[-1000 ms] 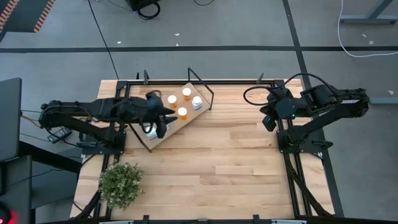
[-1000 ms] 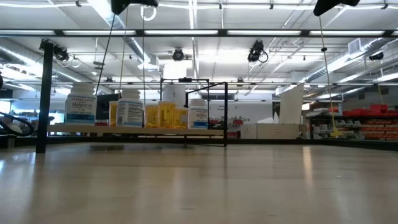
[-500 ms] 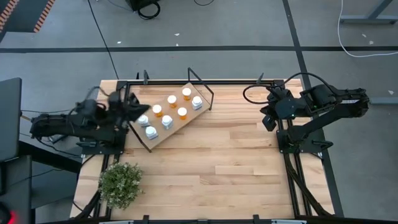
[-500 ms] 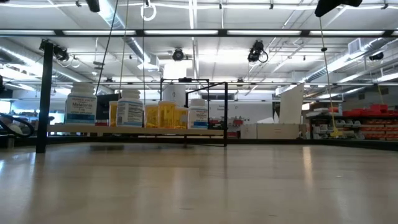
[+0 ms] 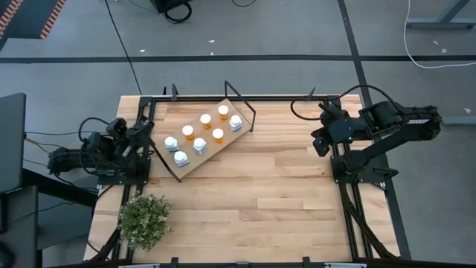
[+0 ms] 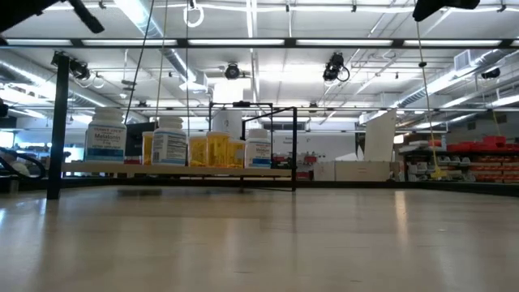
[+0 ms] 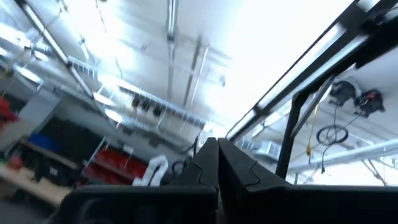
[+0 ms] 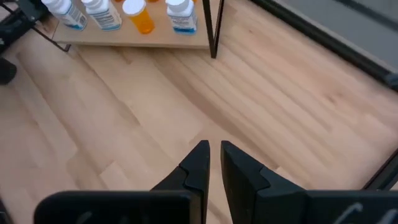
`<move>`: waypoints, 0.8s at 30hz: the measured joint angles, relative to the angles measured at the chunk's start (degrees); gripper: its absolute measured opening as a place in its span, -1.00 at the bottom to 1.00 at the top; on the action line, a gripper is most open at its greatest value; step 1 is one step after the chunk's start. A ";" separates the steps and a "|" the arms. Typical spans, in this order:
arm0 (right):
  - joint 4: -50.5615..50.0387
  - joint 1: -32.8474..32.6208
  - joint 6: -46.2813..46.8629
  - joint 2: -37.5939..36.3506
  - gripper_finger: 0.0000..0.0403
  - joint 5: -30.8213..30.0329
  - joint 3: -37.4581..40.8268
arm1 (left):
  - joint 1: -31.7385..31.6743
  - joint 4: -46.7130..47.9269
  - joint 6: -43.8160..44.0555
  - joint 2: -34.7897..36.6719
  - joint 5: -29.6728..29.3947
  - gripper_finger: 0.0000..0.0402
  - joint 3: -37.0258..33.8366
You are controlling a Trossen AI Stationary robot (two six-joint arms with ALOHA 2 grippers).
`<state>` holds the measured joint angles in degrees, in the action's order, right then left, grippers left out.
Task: Pick and place medicine bottles onto shelf by color
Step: Return To Home Position
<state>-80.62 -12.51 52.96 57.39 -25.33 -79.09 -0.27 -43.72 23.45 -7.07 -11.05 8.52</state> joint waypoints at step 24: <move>-0.02 -0.02 2.95 1.00 -0.77 5.14 0.00 | 0.12 11.49 -2.31 6.77 7.23 -0.98 -8.05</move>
<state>-80.64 -12.53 55.91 58.38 -20.19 -79.09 -0.15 -32.23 21.14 -0.30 -3.81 0.47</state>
